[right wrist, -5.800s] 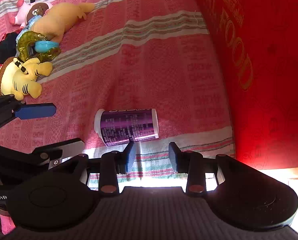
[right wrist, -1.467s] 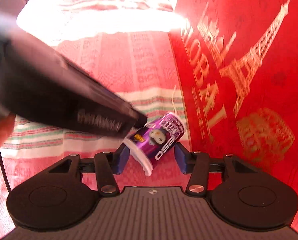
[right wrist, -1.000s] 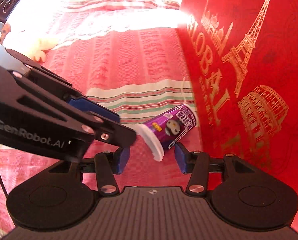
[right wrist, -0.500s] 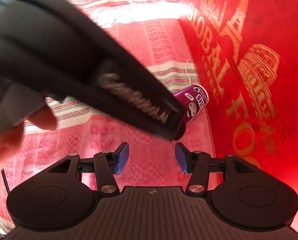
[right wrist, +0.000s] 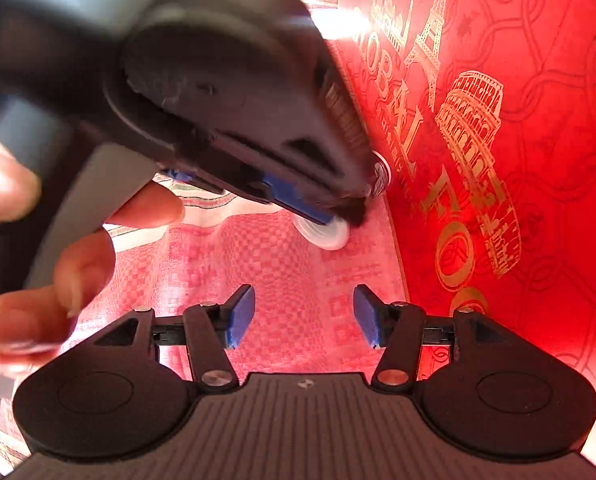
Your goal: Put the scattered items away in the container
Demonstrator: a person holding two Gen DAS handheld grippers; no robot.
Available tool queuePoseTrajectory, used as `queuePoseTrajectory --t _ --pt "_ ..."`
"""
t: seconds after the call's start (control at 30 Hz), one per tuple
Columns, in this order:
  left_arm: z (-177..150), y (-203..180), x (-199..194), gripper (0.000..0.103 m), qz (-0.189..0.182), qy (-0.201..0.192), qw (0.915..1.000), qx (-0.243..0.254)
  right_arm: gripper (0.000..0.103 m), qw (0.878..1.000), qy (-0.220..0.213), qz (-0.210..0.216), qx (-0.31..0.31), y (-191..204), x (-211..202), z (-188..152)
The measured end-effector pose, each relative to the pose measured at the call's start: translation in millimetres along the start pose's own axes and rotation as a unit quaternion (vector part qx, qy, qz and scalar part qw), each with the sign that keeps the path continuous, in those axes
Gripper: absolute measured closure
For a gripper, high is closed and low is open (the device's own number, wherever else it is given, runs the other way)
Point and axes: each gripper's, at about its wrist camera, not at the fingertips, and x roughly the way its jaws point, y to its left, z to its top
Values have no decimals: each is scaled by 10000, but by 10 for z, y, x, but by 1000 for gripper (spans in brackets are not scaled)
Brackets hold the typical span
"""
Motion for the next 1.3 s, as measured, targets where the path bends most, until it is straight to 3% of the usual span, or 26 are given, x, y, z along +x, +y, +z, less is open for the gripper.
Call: queuePoseTrajectory --t 0.13,0.5,0.63,0.83,1.0,1.07,1.17,1.3 --pt "10 103 -105 103 48 105 9994 316 43 10000 -38 -11 16 -23 -29 39" --pt "-141 714 -425 101 -262 947 9898 1028 39 9984 64 289 -477 46 12 121" --pt "-226 790 -557 99 -136 819 9888 1241 39 9978 -18 334 -565 155 13 279" --pt "-318 856 -625 97 58 740 9880 1352 39 9982 -331 493 -101 181 29 568" --pt "-321 947 -579 95 479 626 9902 1150 40 9968 109 793 -2 266 257 717" --pt "-312 980 -628 76 495 425 9931 978 42 9950 228 939 259 228 277 695" --pt "-315 933 -692 75 438 113 9933 1066 42 9917 341 1101 565 159 277 669" --pt "-371 807 -737 68 325 -8 9877 1531 42 9932 369 950 569 134 260 653"
